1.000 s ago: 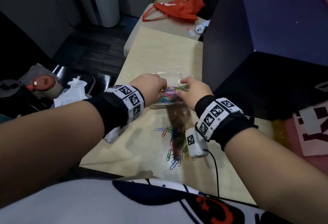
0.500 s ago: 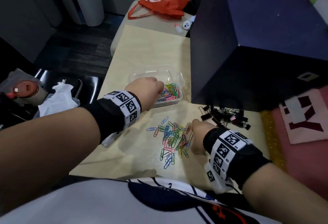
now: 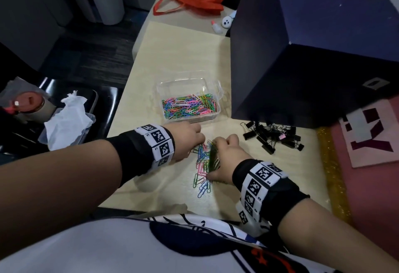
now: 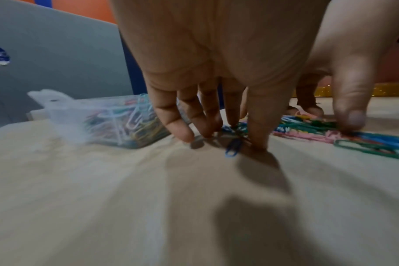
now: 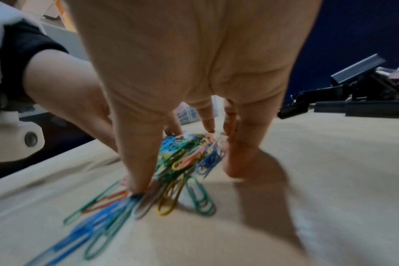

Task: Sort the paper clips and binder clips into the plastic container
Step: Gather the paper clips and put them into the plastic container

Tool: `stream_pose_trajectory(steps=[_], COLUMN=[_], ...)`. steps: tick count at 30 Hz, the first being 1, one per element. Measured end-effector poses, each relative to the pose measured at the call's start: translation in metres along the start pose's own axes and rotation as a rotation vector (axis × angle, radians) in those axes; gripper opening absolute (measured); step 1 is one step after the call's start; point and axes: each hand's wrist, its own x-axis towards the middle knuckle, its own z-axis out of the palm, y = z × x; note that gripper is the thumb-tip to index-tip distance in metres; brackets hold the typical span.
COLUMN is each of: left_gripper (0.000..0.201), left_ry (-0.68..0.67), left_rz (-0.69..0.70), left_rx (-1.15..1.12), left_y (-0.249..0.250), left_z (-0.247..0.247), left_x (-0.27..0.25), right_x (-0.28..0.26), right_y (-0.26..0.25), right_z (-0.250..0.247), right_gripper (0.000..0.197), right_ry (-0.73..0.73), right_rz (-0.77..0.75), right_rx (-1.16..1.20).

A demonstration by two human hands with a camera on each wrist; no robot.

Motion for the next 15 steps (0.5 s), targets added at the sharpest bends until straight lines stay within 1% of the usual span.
stream_pose_trajectory(steps=[1,3,5,7,10,12,15], left_gripper=[0.04,0.03,0.026,0.025,0.029,0.031,0.028], left_ry=[-0.003,-0.001,0.004,-0.002,-0.031,-0.039,-0.037], left_rz=[-0.024,-0.066,-0.092,-0.11,-0.13,-0.119,-0.102], left_rx=[-0.015,-0.039,-0.045,-0.049,-0.047,-0.028,-0.019], left_y=[-0.001,-0.002,-0.002,-0.002,-0.003,-0.004,-0.005], left_z=[0.001,0.001,0.002,0.002,0.001,0.002,0.004], left_x=[-0.002,-0.005,-0.006,-0.007,-0.011,-0.013,-0.016], right_x=[0.002,0.005,0.007,0.01,0.015,0.019,0.023], right_y=[-0.002,-0.005,-0.007,-0.008,-0.009,-0.009,-0.008], right_z=[0.001,0.001,0.0,-0.001,-0.003,-0.007,-0.016], right_gripper=[0.08,0.059,0.041,0.03,0.021,0.02,0.02], right_ry=[0.021,0.07,0.089,0.089,0.097,0.094,0.085], right_rz=[-0.017,-0.041,-0.072,-0.098,-0.095,-0.073,-0.052], right_rx=[0.025,0.088,0.105,0.073,0.063,0.061,0.013])
